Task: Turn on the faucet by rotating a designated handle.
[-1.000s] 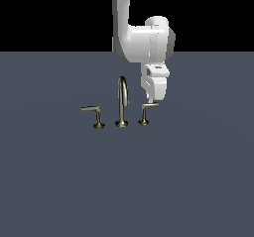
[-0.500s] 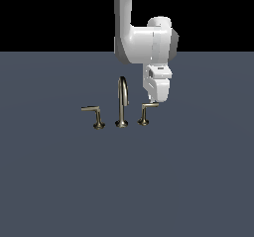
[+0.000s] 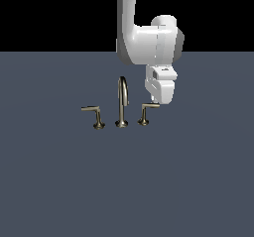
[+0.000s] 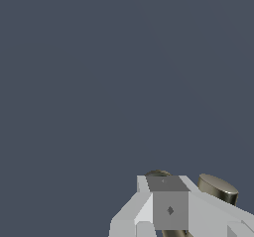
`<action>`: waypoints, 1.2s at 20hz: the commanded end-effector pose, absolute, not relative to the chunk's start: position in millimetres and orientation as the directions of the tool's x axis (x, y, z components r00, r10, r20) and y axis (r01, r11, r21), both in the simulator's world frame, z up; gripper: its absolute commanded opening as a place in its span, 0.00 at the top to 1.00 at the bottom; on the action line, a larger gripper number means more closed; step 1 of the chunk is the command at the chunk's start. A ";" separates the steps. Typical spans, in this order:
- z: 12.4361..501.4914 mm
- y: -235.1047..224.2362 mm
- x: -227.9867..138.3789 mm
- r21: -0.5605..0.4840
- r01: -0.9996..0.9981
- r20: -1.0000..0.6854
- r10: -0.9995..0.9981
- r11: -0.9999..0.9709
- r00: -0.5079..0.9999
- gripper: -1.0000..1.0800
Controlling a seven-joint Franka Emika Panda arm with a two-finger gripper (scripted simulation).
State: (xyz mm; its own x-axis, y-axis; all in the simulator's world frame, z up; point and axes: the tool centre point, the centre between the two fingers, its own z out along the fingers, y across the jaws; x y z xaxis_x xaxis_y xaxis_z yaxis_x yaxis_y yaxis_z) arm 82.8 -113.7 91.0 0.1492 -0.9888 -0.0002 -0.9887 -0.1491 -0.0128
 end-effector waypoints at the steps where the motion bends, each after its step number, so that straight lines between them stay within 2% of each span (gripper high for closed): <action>1: 90.9 -114.1 77.1 -0.010 -0.989 -0.001 -0.989 -0.148 0.148 1.00; 15: 90.8 -116.6 33.1 0.000 -0.990 0.000 -0.990 -0.139 0.139 1.00; 17: 90.8 -116.5 40.4 -0.011 -0.990 0.002 -0.990 -0.141 0.141 1.00; 24: 90.9 -97.6 21.8 -0.005 -0.990 0.001 -0.990 -0.140 0.140 1.00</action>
